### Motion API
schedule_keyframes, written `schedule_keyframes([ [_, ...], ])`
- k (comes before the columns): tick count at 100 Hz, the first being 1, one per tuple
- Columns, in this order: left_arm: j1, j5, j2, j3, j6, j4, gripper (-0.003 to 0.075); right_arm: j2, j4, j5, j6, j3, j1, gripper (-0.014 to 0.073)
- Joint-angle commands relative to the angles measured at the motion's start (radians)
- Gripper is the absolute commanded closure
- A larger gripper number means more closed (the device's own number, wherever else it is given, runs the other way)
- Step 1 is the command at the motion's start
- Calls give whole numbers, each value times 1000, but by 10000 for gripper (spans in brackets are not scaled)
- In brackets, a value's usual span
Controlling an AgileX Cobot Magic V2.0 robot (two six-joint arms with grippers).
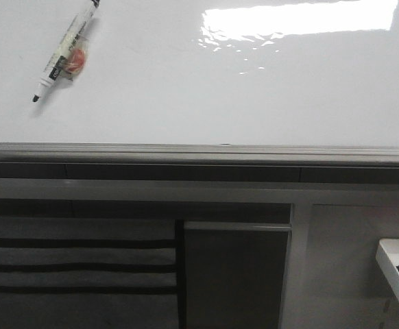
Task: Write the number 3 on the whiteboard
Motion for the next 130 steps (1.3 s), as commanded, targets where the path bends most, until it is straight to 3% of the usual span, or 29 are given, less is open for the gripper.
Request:
schedule_keyframes([
  [1,3,-76,-31,1,-3,-8,738,-21,-2,-85,-4,21,-6,662],
  [130,3,-91,-31,1,-3,-21,738,-21,-2,-92,-6,21,-6,662],
])
